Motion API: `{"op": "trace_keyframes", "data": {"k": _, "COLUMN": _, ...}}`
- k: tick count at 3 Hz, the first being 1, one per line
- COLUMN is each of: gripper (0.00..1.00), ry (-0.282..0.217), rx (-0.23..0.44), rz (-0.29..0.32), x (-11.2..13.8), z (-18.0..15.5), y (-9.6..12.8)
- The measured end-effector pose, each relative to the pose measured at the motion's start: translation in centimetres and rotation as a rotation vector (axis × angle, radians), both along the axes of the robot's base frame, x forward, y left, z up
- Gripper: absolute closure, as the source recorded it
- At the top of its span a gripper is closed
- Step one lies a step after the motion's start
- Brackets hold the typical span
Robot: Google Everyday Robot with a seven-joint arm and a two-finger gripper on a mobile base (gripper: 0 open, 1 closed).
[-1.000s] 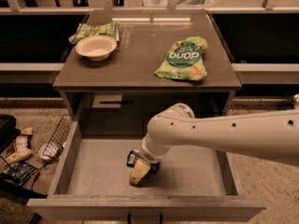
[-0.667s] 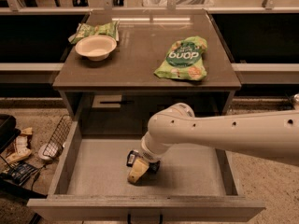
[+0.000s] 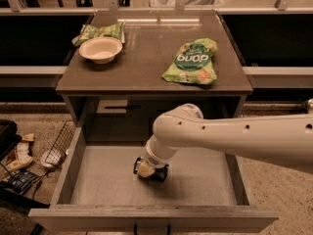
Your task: Pick rxbar blueberry from top drawer and place on counter
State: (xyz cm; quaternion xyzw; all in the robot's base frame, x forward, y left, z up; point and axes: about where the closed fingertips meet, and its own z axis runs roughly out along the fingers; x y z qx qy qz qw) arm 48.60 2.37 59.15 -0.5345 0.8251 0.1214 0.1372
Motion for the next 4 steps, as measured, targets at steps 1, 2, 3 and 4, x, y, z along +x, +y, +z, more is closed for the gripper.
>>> {"op": "trace_keyframes", "data": {"k": 1, "gripper": 1.00, "ry": 0.000, "rx": 0.000, "rz": 0.000, "x": 0.0, "z": 0.5, "y": 0.0}}
{"op": "trace_keyframes", "data": {"k": 2, "gripper": 1.00, "ry": 0.000, "rx": 0.000, "rz": 0.000, "x": 0.0, "z": 0.5, "y": 0.0}}
{"op": "trace_keyframes", "data": {"k": 3, "gripper": 1.00, "ry": -0.028, "rx": 0.027, "rz": 0.043, "x": 0.3, "z": 3.8, "y": 0.2}}
{"op": "trace_keyframes", "data": {"k": 4, "gripper": 1.00, "ry": -0.093, "rx": 0.114, "rz": 0.112, "x": 0.7, "z": 14.9, "y": 0.5}}
